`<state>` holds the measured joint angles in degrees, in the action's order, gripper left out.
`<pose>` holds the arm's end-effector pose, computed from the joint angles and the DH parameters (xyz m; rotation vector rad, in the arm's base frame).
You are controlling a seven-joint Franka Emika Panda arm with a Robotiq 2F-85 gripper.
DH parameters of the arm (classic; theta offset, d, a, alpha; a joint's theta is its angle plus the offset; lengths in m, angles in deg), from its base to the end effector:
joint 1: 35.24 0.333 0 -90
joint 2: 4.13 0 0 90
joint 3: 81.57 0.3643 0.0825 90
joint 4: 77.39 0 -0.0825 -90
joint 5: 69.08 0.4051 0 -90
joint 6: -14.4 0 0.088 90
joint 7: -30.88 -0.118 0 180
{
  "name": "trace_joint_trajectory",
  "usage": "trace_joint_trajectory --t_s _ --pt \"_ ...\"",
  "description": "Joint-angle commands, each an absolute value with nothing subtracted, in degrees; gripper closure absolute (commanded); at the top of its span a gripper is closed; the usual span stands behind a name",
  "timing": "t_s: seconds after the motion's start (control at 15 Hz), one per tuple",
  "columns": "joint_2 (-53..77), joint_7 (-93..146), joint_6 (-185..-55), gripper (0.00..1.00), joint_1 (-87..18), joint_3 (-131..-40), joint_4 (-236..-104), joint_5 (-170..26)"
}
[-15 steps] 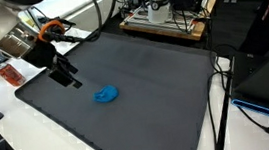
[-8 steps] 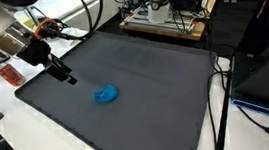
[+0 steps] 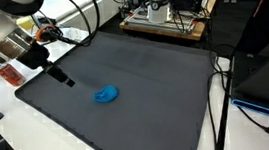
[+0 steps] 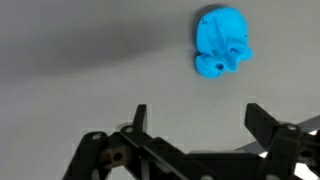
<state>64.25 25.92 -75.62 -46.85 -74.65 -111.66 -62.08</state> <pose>0.8361 -0.1094 0.2530 -2.8631 0.3534 0.3054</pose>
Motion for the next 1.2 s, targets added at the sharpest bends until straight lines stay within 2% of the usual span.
trace_joint_trajectory --t_s 0.0,0.4,1.13 --pt "61.7 29.4 -80.3 0.0 -47.1 -74.6 -117.4 -62.3" --pt "55.7 31.3 -91.6 0.0 -48.1 -74.3 -130.4 -61.5" --pt "39.5 38.3 -100.2 0.0 -48.7 -74.8 -155.7 -57.0"
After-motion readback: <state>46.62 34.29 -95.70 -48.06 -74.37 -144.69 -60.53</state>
